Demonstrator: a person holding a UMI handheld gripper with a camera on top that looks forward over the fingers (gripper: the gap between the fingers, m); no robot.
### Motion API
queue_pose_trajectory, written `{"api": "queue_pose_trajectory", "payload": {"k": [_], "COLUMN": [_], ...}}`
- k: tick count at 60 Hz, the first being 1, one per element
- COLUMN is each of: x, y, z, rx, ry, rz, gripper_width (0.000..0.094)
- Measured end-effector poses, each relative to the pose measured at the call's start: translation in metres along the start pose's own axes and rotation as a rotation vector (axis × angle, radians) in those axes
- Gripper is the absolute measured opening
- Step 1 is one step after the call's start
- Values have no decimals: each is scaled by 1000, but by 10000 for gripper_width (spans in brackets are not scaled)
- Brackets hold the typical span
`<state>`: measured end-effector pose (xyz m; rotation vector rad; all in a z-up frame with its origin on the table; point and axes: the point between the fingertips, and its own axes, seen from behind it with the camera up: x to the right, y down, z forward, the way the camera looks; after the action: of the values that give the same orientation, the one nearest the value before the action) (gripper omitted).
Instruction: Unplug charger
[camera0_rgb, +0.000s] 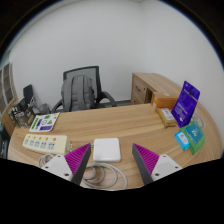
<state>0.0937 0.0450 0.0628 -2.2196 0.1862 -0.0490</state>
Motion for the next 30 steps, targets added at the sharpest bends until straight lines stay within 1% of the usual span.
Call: {"api": "queue_pose_trajectory", "payload": {"k": [8, 18, 30], "x": [-6, -21, -34], "y": [-17, -24, -23], "z": [-70, -154, -224], "rx": [16, 24, 25], "ry": [22, 43, 58], "rz": [-96, -129, -115], "gripper_width": [860, 865, 861]}}
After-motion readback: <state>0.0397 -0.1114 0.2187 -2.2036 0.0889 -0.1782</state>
